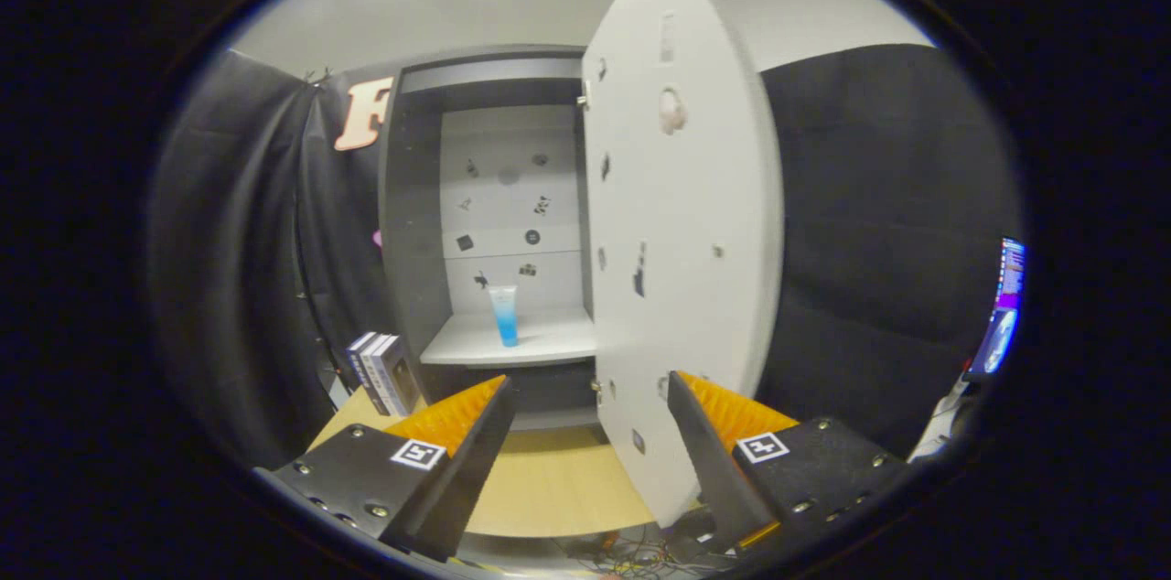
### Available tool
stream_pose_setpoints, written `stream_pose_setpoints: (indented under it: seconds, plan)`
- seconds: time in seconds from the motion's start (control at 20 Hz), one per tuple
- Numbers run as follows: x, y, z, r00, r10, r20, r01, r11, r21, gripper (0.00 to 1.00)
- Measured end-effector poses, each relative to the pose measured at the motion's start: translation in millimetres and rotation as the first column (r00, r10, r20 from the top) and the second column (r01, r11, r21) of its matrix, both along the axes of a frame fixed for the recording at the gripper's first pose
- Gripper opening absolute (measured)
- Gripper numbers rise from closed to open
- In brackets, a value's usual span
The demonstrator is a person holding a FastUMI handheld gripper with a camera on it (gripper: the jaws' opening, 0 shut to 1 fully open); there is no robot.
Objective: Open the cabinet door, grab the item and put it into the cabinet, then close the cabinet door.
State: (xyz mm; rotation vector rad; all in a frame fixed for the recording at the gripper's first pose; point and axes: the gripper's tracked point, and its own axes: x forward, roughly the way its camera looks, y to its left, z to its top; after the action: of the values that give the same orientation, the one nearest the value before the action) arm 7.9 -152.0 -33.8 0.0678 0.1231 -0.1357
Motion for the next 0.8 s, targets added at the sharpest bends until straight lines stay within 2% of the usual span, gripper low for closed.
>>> stream_pose_setpoints:
  seconds: [0.15, 0.35, 0.65, 0.8]
  plan:
    - [-22, -53, -3, 0.994, -0.11, -0.01, 0.11, 0.994, 0.005, 1.0]
    - [-25, -96, 0, 0.983, -0.185, 0.004, 0.185, 0.983, 0.018, 1.0]
    - [-3, -125, -2, 0.979, -0.203, 0.001, 0.203, 0.979, 0.014, 1.0]
    - [0, -120, 0, 0.981, -0.193, 0.006, 0.193, 0.981, 0.006, 0.99]
